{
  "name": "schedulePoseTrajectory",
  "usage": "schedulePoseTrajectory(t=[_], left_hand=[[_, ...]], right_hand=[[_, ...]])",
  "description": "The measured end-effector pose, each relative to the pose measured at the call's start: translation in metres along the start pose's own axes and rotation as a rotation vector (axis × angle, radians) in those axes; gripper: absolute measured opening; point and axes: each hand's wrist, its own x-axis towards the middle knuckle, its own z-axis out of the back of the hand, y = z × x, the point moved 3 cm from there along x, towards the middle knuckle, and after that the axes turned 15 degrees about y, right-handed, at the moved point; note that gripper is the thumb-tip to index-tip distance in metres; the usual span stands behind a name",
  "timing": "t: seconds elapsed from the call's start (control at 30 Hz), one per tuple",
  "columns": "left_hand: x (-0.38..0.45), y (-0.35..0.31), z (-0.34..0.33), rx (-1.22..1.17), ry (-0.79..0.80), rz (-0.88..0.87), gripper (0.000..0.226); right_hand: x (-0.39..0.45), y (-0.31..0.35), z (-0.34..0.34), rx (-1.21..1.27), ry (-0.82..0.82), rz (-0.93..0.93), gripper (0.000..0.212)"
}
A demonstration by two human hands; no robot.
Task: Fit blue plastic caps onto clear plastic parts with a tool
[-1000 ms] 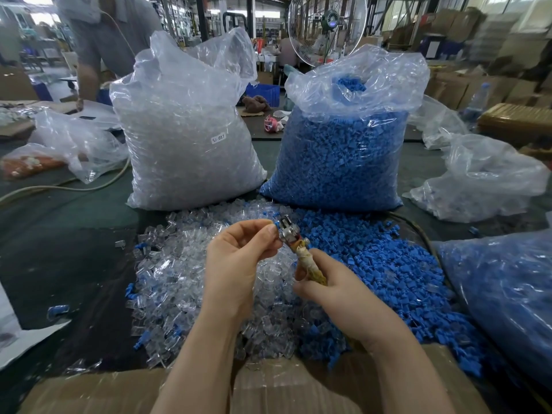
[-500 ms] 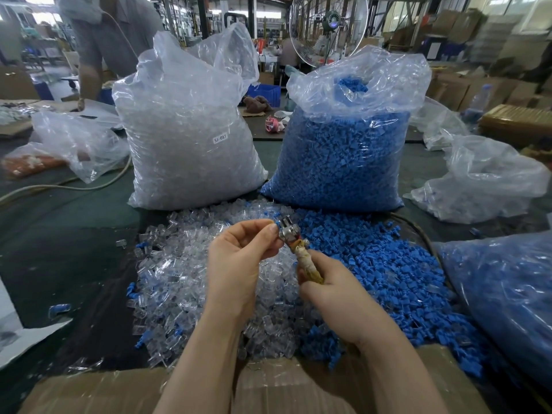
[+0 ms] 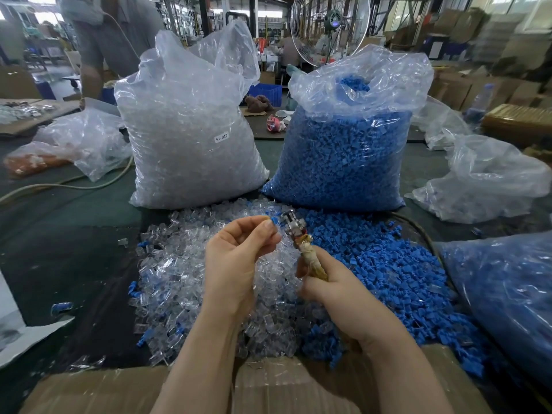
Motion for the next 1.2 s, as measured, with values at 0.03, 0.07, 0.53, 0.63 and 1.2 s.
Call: schedulePoseTrajectory(t=[0.03, 0.07, 0.53, 0.63, 1.2], left_hand=[[-0.0001, 0.0001, 0.0003, 0.002, 0.005, -0.008, 0.014], [-0.0005, -0.0004, 0.0000, 0.002, 0.011, -0.013, 0.012], [0.0000, -0.0005, -0.0028, 0.082, 0.047, -0.030, 0.004], [-0.0005, -0.0009, -0.0035, 0.080, 0.050, -0.033, 0.004], [-0.0009, -0.0013, -0.0066, 0.142, 0.017, -0.068, 0.021]], right_hand=[[-0.0006, 0.0005, 0.0001, -0.003, 0.011, 0.007, 0.023], [-0.0014, 0.0011, 0.0000, -0.011, 0.019, 0.011, 0.023], [-0.0025, 0.0012, -0.0003, -0.078, 0.059, 0.012, 0.032], [-0.0011, 0.0008, -0.0012, -0.115, 0.039, 0.021, 0.029], [0.0012, 0.0033, -0.0040, -0.134, -0.017, 0.068, 0.027]])
